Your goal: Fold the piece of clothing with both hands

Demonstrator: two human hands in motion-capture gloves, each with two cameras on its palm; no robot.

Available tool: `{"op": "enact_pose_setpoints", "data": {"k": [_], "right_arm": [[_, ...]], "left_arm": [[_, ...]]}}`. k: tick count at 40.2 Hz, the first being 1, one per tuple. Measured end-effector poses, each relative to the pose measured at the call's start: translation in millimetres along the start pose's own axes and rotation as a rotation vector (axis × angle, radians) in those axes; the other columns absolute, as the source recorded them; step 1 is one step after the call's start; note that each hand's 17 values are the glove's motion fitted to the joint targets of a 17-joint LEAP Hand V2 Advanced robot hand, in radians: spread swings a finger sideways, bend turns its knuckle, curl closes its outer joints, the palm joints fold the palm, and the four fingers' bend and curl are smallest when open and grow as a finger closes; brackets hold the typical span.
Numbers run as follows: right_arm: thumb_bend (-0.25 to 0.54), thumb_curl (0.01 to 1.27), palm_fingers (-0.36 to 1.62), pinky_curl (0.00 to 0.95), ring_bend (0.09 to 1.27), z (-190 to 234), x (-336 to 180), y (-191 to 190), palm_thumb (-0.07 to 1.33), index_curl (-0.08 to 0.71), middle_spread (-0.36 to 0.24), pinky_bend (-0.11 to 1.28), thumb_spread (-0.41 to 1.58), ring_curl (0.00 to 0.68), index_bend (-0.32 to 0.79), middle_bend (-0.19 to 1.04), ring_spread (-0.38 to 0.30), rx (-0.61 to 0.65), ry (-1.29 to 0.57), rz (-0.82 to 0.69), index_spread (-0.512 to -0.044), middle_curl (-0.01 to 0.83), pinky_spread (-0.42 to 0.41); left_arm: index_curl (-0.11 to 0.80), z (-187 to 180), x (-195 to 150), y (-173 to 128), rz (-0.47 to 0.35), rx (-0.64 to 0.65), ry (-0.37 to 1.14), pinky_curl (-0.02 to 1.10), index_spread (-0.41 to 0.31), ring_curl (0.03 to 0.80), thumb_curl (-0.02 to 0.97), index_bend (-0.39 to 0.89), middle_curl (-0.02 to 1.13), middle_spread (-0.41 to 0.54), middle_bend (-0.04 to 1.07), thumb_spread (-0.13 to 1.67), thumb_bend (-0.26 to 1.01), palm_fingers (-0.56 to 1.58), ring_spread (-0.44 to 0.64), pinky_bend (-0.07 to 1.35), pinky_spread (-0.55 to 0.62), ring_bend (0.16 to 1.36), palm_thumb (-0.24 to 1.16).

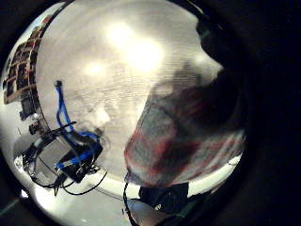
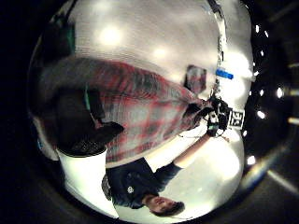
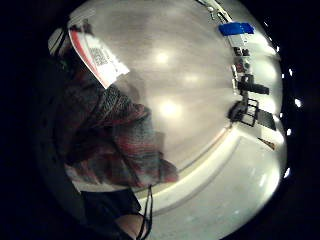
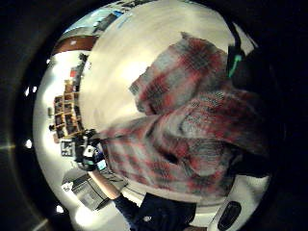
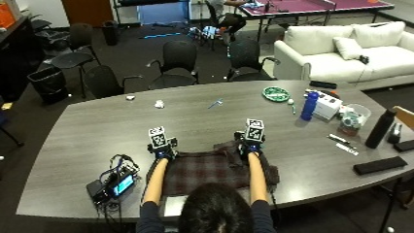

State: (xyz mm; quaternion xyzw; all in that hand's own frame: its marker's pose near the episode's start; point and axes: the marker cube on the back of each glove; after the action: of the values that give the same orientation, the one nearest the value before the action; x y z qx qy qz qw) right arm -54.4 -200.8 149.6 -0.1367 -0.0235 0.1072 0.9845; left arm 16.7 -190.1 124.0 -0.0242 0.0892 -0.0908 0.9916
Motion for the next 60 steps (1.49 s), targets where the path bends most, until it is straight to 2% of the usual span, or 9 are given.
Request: {"op": "enact_pose_setpoints", "data": {"k": [5, 8, 13, 20, 25, 34, 46, 54, 60], "right_arm": [[-0.016, 0.5, 0.86, 0.381, 0.48, -6.9, 12.5, 22.4, 1.04, 0.376, -0.206, 0.44, 1.11, 0.46, 0.09, 0.28, -0.227, 0.017, -0.023, 0.015, -0.265, 0.522, -0.26], [-0.035, 0.48, 0.78, 0.386, 0.47, -18.4, 28.8, 41.5, 0.99, 0.358, -0.186, 0.43, 1.16, 0.466, 0.07, 0.27, -0.209, 0.019, -0.091, 0.046, -0.262, 0.518, -0.191], [-0.115, 0.39, 0.47, 0.432, 0.49, -17.3, 62.2, 75.3, 0.67, 0.231, -0.117, 0.65, 1.22, 0.464, -0.12, 0.2, -0.111, -0.113, -0.11, 0.182, -0.287, 0.493, -0.007], [-0.053, 0.34, 0.32, 0.444, 0.56, 29.0, 100.5, 106.0, 0.51, 0.118, 0.018, 0.81, 1.25, 0.442, -0.05, 0.17, 0.042, -0.367, 0.088, 0.356, -0.25, 0.455, 0.153], [-0.034, 0.33, 0.26, 0.45, 0.61, 56.7, 110.4, 105.6, 0.46, 0.077, 0.086, 0.91, 1.26, 0.435, -0.02, 0.16, 0.102, -0.381, 0.026, 0.404, -0.22, 0.426, 0.2], [0.029, 0.38, 0.57, 0.411, 0.76, 62.8, 102.9, 98.3, 0.61, 0.04, 0.032, 0.9, 1.24, 0.435, 0.03, 0.28, -0.03, -0.375, 0.014, 0.319, -0.209, 0.433, 0.01], [0.071, 0.44, 1.13, 0.357, 0.66, 58.9, 101.6, 98.4, 0.85, 0.168, -0.119, 0.73, 1.12, 0.411, 0.18, 0.39, -0.201, -0.325, 0.084, 0.345, -0.204, 0.479, -0.254], [0.012, 0.5, 1.25, 0.353, 0.6, 37.1, 136.6, 90.4, 0.92, 0.264, -0.167, 0.64, 0.88, 0.421, 0.23, 0.38, -0.243, -0.114, 0.112, 0.31, -0.239, 0.492, -0.322], [-0.022, 0.55, 1.26, 0.35, 0.58, -3.3, 180.7, 104.3, 0.94, 0.313, -0.187, 0.6, 0.7, 0.422, 0.23, 0.36, -0.257, -0.051, 0.184, 0.512, -0.249, 0.494, -0.344]], "left_arm": [[0.48, 3.8, -10.8, 15.1, -0.043, 0.042, -0.048, 0.33, -0.136, 0.412, 0.466, 0.15, 0.48, -0.067, 0.14, 1.26, -0.04, 0.45, 0.04, 0.22, 0.06, 0.4, 0.6], [0.463, 4.7, -13.6, 40.9, 0.009, 0.046, -0.021, 0.33, -0.1, 0.404, 0.453, 0.15, 0.44, -0.005, 0.11, 1.27, -0.03, 0.4, 0.09, 0.22, 0.13, 0.41, 0.57], [0.448, 25.9, -17.9, 88.7, 0.102, 0.017, 0.06, 0.33, -0.057, 0.391, 0.432, 0.17, 0.38, 0.079, 0.1, 1.28, -0.03, 0.33, 0.18, 0.24, 0.21, 0.43, 0.53], [0.46, 75.6, -28.5, 122.6, 0.138, -0.048, -0.019, 0.33, -0.044, 0.374, 0.405, 0.23, 0.32, 0.145, 0.09, 1.3, -0.03, 0.3, 0.26, 0.25, 0.27, 0.44, 0.46], [0.473, 92.7, -35.1, 121.8, 0.123, 0.036, -0.15, 0.33, -0.046, 0.368, 0.348, 0.27, 0.29, 0.189, 0.11, 1.28, -0.07, 0.21, 0.33, 0.22, 0.33, 0.44, 0.29], [0.468, 96.8, -37.0, 124.4, 0.109, -0.002, -0.154, 0.33, -0.046, 0.345, 0.292, 0.26, 0.26, 0.219, 0.13, 1.25, -0.04, 0.17, 0.39, 0.23, 0.39, 0.44, 0.13], [0.461, 91.6, -31.2, 123.0, 0.119, -0.023, -0.147, 0.33, -0.045, 0.327, 0.273, 0.25, 0.24, 0.225, 0.14, 1.24, -0.02, 0.16, 0.43, 0.23, 0.41, 0.45, 0.11], [0.464, 83.6, -20.0, 122.5, 0.275, 0.001, -0.016, 0.33, -0.05, 0.313, 0.278, 0.28, 0.23, 0.206, 0.14, 1.25, 0.0, 0.26, 0.41, 0.24, 0.38, 0.45, 0.16], [0.461, 78.6, -17.0, 133.3, 0.311, -0.018, 0.005, 0.35, -0.058, 0.315, 0.289, 0.27, 0.23, 0.173, 0.12, 1.29, 0.03, 0.35, 0.33, 0.29, 0.24, 0.47, 0.25]]}}
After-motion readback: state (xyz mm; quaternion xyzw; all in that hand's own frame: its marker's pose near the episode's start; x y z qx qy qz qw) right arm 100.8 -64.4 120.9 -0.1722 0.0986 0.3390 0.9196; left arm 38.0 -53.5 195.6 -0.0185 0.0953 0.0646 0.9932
